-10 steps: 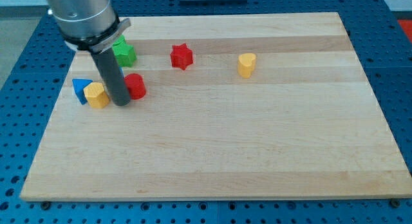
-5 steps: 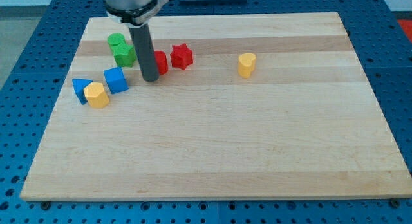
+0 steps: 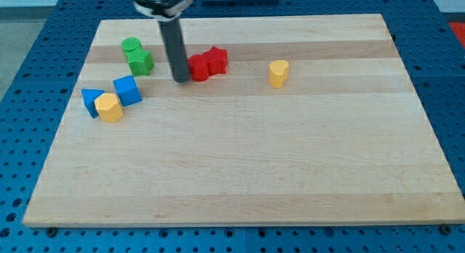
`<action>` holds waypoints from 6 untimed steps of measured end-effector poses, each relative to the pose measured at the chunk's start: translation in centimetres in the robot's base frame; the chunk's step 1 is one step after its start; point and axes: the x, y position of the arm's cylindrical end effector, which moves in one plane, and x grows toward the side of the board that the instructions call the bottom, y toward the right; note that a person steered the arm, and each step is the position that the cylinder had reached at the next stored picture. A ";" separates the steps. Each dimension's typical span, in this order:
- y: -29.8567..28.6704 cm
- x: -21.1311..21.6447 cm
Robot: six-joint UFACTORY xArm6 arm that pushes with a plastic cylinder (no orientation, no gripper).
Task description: Slide the red circle closer to the red star
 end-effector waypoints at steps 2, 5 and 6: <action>2.1 0.1; -5.7 13.3; -8.8 16.5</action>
